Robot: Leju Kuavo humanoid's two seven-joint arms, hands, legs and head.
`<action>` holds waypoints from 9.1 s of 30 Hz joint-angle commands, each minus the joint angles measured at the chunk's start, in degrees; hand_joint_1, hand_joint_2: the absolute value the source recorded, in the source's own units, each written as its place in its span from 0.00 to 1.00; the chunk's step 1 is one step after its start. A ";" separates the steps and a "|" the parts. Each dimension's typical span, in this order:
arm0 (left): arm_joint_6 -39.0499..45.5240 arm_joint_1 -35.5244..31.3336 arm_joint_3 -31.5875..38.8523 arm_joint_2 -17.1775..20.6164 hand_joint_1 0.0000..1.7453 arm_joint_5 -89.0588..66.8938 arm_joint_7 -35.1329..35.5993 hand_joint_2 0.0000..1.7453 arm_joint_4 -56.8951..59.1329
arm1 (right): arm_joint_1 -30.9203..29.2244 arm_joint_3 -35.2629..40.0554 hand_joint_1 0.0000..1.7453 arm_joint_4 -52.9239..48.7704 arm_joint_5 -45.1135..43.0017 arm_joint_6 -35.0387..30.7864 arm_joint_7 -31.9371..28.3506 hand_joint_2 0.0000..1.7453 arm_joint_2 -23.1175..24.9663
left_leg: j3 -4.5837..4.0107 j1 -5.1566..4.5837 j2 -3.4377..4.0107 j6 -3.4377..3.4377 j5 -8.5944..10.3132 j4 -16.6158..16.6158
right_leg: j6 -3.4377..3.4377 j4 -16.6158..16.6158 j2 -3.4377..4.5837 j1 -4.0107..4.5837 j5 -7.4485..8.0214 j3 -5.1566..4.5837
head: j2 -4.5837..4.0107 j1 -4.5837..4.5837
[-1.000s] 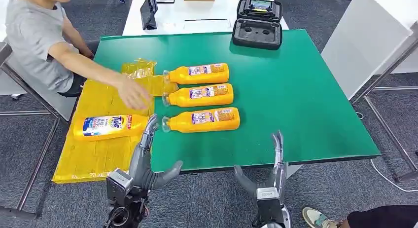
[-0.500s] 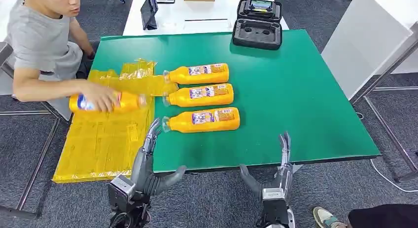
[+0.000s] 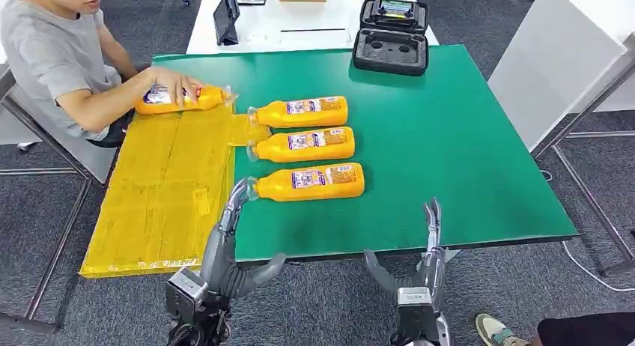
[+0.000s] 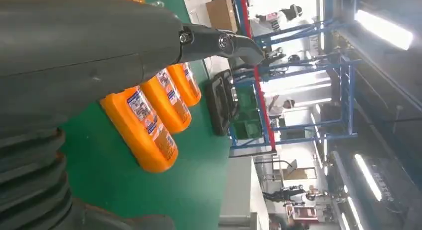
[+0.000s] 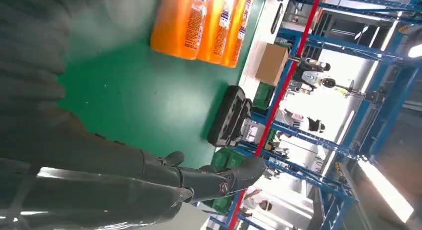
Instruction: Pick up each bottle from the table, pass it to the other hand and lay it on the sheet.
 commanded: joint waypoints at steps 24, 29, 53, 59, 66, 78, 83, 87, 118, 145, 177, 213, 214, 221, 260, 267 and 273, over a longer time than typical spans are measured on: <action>8.54 -3.57 0.44 -0.95 0.00 -8.11 4.02 1.00 9.32 | -2.20 -5.96 0.00 4.96 -0.32 4.95 1.94 1.00 1.09 | 0.28 -0.01 0.01 -0.02 -0.03 -0.14 | 0.00 -0.14 -0.05 0.00 -0.02 0.29 | 0.00 0.00; 10.39 -3.96 0.86 -1.07 0.00 -9.26 4.45 1.00 9.98 | -1.09 -5.86 0.00 3.61 -0.27 5.04 1.91 1.00 1.02 | 0.24 -0.02 -0.04 -0.02 -0.03 -0.12 | 0.00 -0.10 -0.10 -0.01 -0.06 0.26 | 0.00 0.00; 9.18 -4.59 0.82 -0.33 0.00 -7.72 4.61 1.00 10.03 | -2.54 -3.87 0.00 5.55 7.17 4.04 2.13 1.00 -0.53 | 0.21 -0.01 0.05 -0.01 -0.04 -0.09 | 0.00 -0.09 -0.01 0.00 -0.02 0.21 | 0.00 0.00; 9.51 -4.72 0.47 0.06 0.00 -7.44 3.76 1.00 10.26 | -4.21 -2.87 0.00 6.49 13.86 7.28 6.74 1.00 -3.45 | 0.26 -0.01 0.06 -0.01 -0.05 -0.10 | 0.01 -0.12 -0.01 0.01 -0.02 0.27 | 0.00 0.00; 8.07 -5.66 -0.51 -0.24 0.00 -6.29 3.39 1.00 10.67 | -7.31 -5.40 0.00 7.91 17.80 10.55 7.34 1.00 -2.75 | 0.16 -0.02 0.04 -0.01 -0.01 -0.08 | 0.01 -0.08 -0.01 -0.01 0.00 0.17 | 0.00 0.00; 5.37 -7.27 -2.36 0.04 0.00 -5.16 2.22 1.00 11.88 | -12.27 -3.93 0.00 13.88 27.45 14.56 10.61 1.00 -2.84 | 0.20 -0.02 0.07 0.00 -0.02 -0.08 | 0.01 -0.10 0.01 -0.01 0.01 0.20 | 0.00 0.00; 4.64 -8.22 -2.75 -0.24 0.00 -4.69 2.20 1.00 12.05 | -14.26 -4.08 0.00 15.35 28.34 15.76 10.84 1.00 -2.40 | 0.20 -0.03 0.06 0.00 0.00 -0.08 | 0.02 -0.08 -0.01 -0.02 0.02 0.21 | 0.00 0.00; 4.05 -8.61 -3.17 -0.05 0.00 -3.82 1.94 1.00 12.85 | -14.87 -3.19 0.00 16.30 30.11 18.48 12.12 1.00 -2.52 | 0.27 -0.02 0.06 0.01 -0.01 -0.11 | 0.04 -0.12 -0.01 -0.01 0.01 0.29 | 0.00 0.00; 2.46 -9.45 -3.23 0.82 0.00 -2.66 0.73 1.00 14.02 | -17.00 -0.31 0.00 21.13 44.13 25.61 17.53 1.00 -2.95 | 0.37 -0.03 0.02 0.01 -0.07 -0.13 | 0.05 -0.13 -0.06 -0.01 -0.05 0.39 | 0.00 0.00; 1.41 -10.94 -3.73 -0.29 0.00 -2.27 1.29 1.00 14.53 | -25.18 1.71 0.00 29.61 51.75 23.10 19.57 1.00 -1.58 | 0.34 -0.04 0.09 0.05 0.00 -0.09 | 0.09 -0.10 -0.01 -0.02 0.01 0.36 | 0.00 0.00; 1.02 -10.26 -2.85 -0.89 0.00 -3.43 1.76 1.00 14.15 | -33.61 0.71 0.00 47.18 52.30 20.91 18.11 1.00 1.54 | 0.15 -0.02 0.06 0.05 0.04 -0.04 | 0.08 -0.04 0.01 -0.01 0.04 0.17 | 0.00 0.00; 0.58 -10.16 -1.72 -1.58 0.00 -4.40 2.37 1.00 14.13 | -36.37 0.20 1.00 52.69 58.04 27.34 25.02 1.00 0.99 | 0.29 -0.01 -0.09 0.06 0.06 -0.08 | 0.09 -0.11 -0.16 0.00 0.02 0.34 | 0.00 0.00; 0.58 -10.16 -1.72 -1.58 0.00 -4.40 2.37 1.00 14.13 | -36.37 0.20 1.00 52.69 58.04 27.34 25.02 1.00 0.99 | 0.20 -0.02 -0.07 0.07 0.07 -0.05 | 0.10 -0.07 -0.12 -0.01 0.04 0.24 | 0.00 0.00; 0.58 -10.16 -1.72 -1.58 0.00 -4.40 2.37 1.00 14.13 | -36.37 0.20 1.00 52.69 58.04 27.34 25.02 1.00 0.99 | 0.30 -0.02 -0.08 0.06 0.05 -0.09 | 0.09 -0.11 -0.15 -0.01 0.02 0.36 | 0.00 0.00; 16.40 -8.47 1.26 -2.86 0.00 1.39 -5.67 1.00 9.93 | -29.54 -15.63 1.00 45.06 28.33 32.36 9.34 1.00 3.34 | 0.31 -0.03 -0.02 0.06 0.02 -0.05 | 0.10 -0.07 -0.10 -0.01 0.01 0.36 | 0.00 0.00; 20.45 -8.05 -0.33 -1.86 0.00 4.17 -6.49 1.00 6.77 | -28.67 -16.29 1.00 44.30 25.09 30.93 8.33 1.00 2.77 | 0.42 -0.05 -0.07 0.04 0.01 -0.12 | 0.07 -0.11 -0.17 -0.03 -0.03 0.47 | 0.00 0.00; 14.20 -7.73 0.97 -1.94 0.00 12.64 -2.41 1.00 8.98 | -24.50 -16.45 1.00 34.05 15.59 27.36 0.02 1.00 4.38 | 0.25 -0.04 -0.03 0.05 0.04 -0.06 | 0.08 -0.04 -0.08 -0.02 0.01 0.27 | 0.00 0.00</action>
